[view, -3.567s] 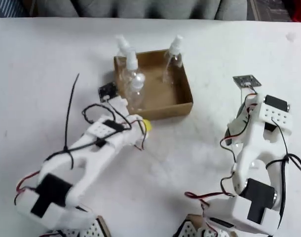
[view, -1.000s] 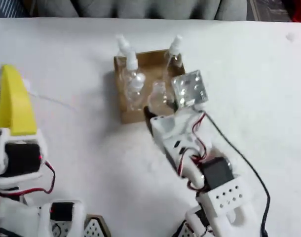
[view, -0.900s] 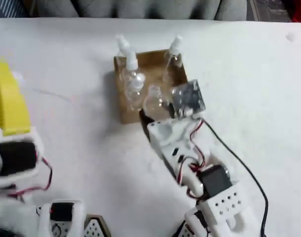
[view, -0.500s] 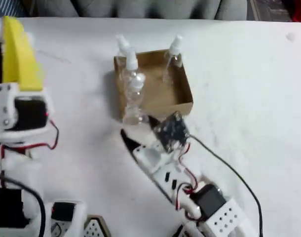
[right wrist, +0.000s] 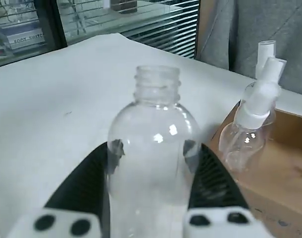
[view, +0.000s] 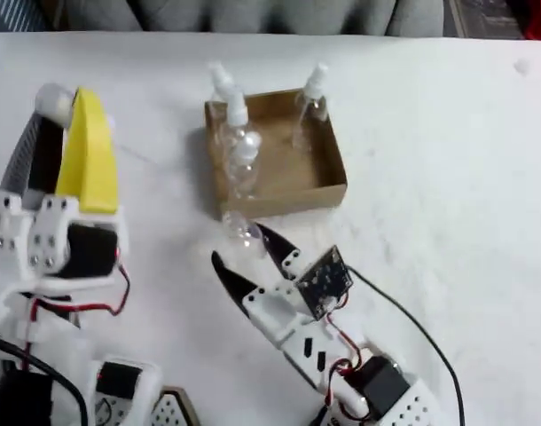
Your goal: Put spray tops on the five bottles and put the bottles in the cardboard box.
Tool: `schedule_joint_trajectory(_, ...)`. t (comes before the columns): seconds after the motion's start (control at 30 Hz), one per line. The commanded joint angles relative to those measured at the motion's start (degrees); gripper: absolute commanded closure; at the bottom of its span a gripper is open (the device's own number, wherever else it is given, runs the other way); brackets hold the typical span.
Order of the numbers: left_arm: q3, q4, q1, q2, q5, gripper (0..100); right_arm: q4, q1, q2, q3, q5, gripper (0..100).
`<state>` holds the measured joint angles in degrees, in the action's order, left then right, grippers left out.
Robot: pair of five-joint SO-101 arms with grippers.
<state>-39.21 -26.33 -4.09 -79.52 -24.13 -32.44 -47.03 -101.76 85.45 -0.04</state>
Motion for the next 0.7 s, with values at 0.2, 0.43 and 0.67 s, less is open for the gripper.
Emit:
schedule_joint_trajectory(0.2, -4.7, 5.5, -8.0, -2.8, 0.4, 98, 1.0, -5.6, -1.4, 1.1, 0.9, 98.1)
schedule_joint_trajectory(0.43, -8.1, 9.3, -8.2, -2.7, 0.5, 98, 1.0, -5.4, -1.5, 1.1, 0.9, 98.1)
schedule_joint_trajectory(0.67, -6.9, 5.6, -8.2, -3.2, 0.5, 98, 1.0, -5.4, -1.4, 1.1, 0.9, 98.1)
